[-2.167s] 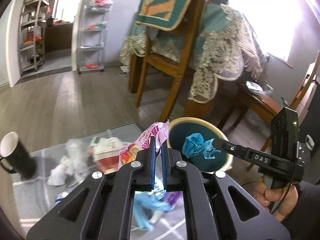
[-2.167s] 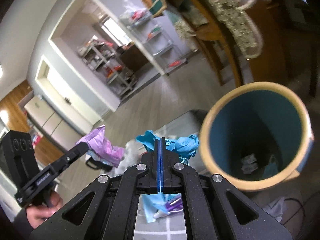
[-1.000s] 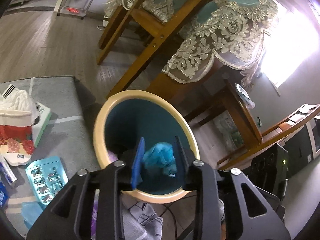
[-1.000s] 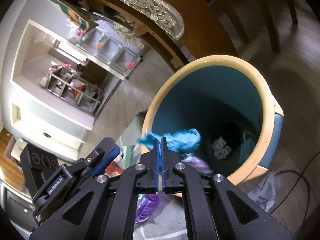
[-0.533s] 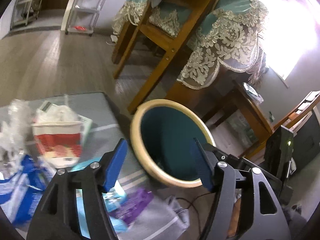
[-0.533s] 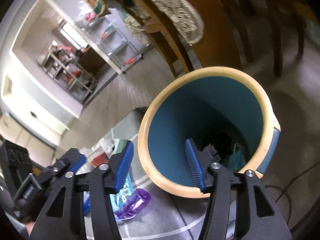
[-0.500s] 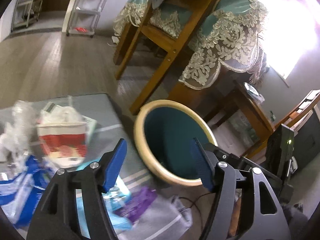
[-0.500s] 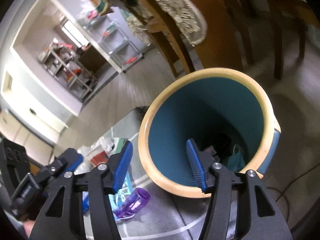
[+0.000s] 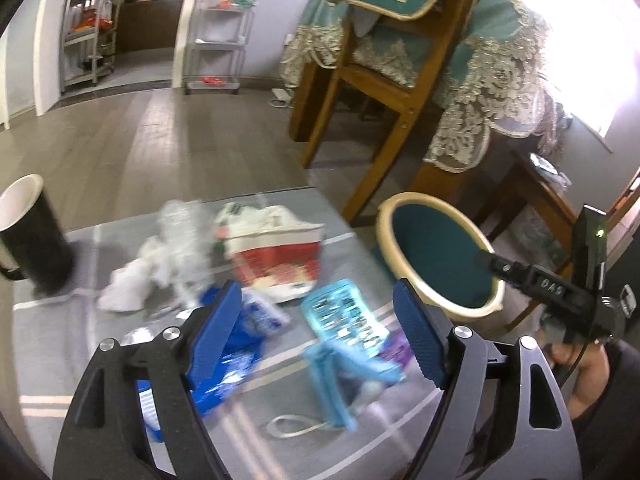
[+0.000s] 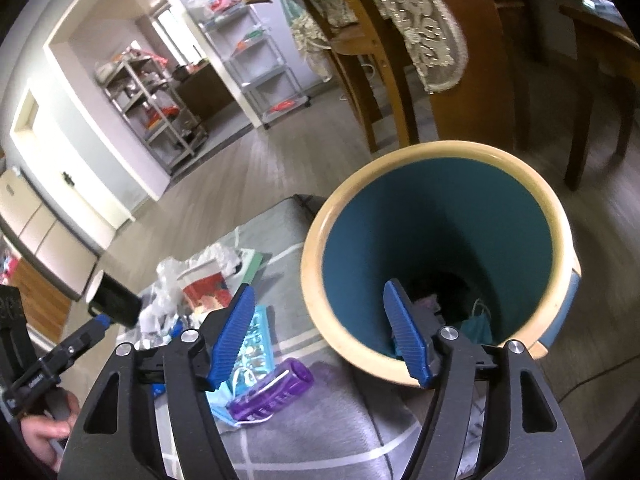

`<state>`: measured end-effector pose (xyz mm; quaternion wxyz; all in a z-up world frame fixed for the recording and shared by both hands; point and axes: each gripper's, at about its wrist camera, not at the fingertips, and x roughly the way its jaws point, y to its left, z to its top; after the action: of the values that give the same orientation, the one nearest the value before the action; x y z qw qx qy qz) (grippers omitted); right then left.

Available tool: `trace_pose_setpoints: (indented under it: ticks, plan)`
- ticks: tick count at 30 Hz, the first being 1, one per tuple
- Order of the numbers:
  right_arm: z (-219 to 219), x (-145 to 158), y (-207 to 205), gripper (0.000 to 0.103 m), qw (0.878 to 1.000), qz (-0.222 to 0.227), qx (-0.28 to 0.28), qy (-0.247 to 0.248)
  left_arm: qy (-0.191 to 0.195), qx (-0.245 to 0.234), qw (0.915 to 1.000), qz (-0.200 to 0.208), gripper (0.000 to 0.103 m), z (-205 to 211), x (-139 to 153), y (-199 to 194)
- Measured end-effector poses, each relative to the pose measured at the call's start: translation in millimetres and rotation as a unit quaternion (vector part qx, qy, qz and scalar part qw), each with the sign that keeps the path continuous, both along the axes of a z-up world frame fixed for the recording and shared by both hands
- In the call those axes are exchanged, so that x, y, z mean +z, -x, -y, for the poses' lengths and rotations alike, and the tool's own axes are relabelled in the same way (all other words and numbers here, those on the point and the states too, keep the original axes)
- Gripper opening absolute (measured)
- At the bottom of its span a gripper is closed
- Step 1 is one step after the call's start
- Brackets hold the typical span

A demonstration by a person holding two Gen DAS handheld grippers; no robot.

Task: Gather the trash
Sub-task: 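Bring both open tools back toward the remaining trash on the table, then grasp the blue wipes package with the left tool while the right tool grasps the red-white paper cup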

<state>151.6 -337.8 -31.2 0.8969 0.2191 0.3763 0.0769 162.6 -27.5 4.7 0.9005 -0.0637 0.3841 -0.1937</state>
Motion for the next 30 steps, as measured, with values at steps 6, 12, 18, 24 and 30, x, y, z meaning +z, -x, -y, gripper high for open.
trace_pose_setpoints:
  ticks: [6,12,18,24,30]
  plan:
    - [-14,1,0,0.071,1.000,0.001,0.021,0.012,-0.030,0.026,0.9992,-0.003,0.080,-37,-8,12]
    - [-23,-1,-2,0.075,0.999,-0.001,0.037,0.020,-0.055,0.032,0.9980,-0.005,0.084,-54,-11,17]
    - [-29,-1,-2,0.076,0.999,-0.002,0.044,0.022,-0.096,0.009,0.9951,-0.020,0.088,-50,-20,17]
    - [-33,-3,-4,0.077,0.998,-0.003,0.053,0.025,-0.132,-0.021,0.9904,-0.036,0.088,-42,-34,16]
    - [-40,-3,-3,0.077,0.997,-0.002,0.066,0.034,-0.171,-0.035,0.9831,-0.055,0.088,-38,-54,9]
